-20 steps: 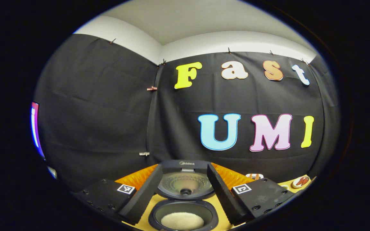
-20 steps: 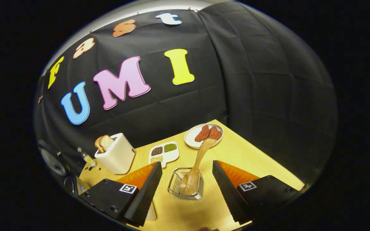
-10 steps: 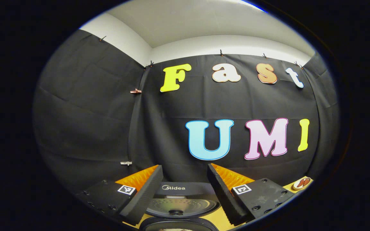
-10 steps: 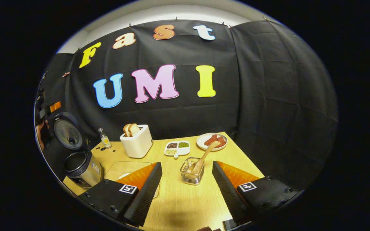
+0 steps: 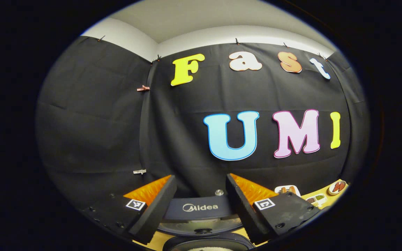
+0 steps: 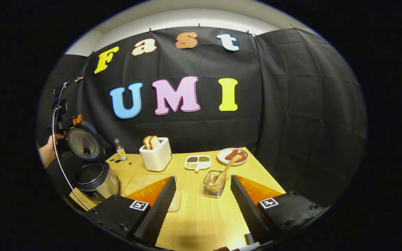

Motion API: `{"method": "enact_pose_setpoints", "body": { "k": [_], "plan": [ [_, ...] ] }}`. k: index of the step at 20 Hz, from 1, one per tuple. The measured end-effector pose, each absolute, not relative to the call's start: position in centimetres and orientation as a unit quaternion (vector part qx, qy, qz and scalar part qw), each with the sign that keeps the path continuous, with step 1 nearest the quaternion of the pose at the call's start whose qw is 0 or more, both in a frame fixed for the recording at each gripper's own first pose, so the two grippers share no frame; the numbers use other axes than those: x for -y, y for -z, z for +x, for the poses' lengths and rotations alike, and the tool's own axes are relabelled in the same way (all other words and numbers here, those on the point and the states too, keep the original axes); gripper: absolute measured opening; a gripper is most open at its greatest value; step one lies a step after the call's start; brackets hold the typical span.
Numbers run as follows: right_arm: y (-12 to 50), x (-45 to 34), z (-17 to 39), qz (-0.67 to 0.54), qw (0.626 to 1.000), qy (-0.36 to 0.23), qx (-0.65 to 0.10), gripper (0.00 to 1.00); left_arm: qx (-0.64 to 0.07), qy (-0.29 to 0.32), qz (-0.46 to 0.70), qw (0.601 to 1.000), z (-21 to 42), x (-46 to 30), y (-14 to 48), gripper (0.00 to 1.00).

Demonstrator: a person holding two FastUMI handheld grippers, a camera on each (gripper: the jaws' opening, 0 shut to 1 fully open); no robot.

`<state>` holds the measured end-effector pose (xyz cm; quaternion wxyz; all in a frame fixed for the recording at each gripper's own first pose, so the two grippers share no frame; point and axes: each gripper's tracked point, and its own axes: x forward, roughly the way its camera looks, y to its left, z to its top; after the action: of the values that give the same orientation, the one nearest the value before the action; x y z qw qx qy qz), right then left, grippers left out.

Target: Close the left gripper, press the button to open the rice cooker; take a wooden spoon from the chopstick holder with the right hand, scoop a spoonful of rice and pour it into the rice cooker, then put the wooden spoon back into the chopstick holder.

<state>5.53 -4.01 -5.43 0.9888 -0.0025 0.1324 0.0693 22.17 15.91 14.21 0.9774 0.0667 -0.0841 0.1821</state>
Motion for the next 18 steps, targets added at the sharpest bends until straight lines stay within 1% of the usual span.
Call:
{"method": "enact_pose_setpoints", "body": {
  "k": [1,2,4,7,10,13,18],
  "plan": [
    [5.4,3.5,6.0,-0.003,0.988,-0.08,-0.13,0.98,0.074,-0.185,0.063,0.978,21.4,-15.7,-13.8,0.97],
    [5.4,3.1,6.5,-0.006,0.987,-0.093,-0.129,0.98,0.062,-0.188,0.057,0.979,20.8,-15.3,-13.3,0.99],
    [5.9,3.6,7.7,-0.009,0.986,-0.103,-0.132,0.99,0.03,-0.2,0.043,0.978,19.0,-14.6,-11.8,0.99],
    [6.2,3.4,8.9,0.019,0.982,-0.13,-0.135,0.98,-0.02,-0.224,0.021,0.974,16.2,-13.3,-9.0,0.99],
    [8.1,3.4,9.5,0.021,0.974,-0.159,-0.161,0.98,-0.052,-0.238,0.015,0.97,14.0,-12.2,-6.0,0.99],
    [9.4,3.3,9.7,0.018,0.965,-0.184,-0.188,0.98,-0.082,-0.24,0.013,0.967,12.2,-11.4,-3.0,0.99],
    [9.7,2.4,9.6,-0.002,0.958,-0.213,-0.193,0.99,-0.131,-0.232,0.006,0.964,10.5,-10.8,2.3,0.99]
  ]
}}
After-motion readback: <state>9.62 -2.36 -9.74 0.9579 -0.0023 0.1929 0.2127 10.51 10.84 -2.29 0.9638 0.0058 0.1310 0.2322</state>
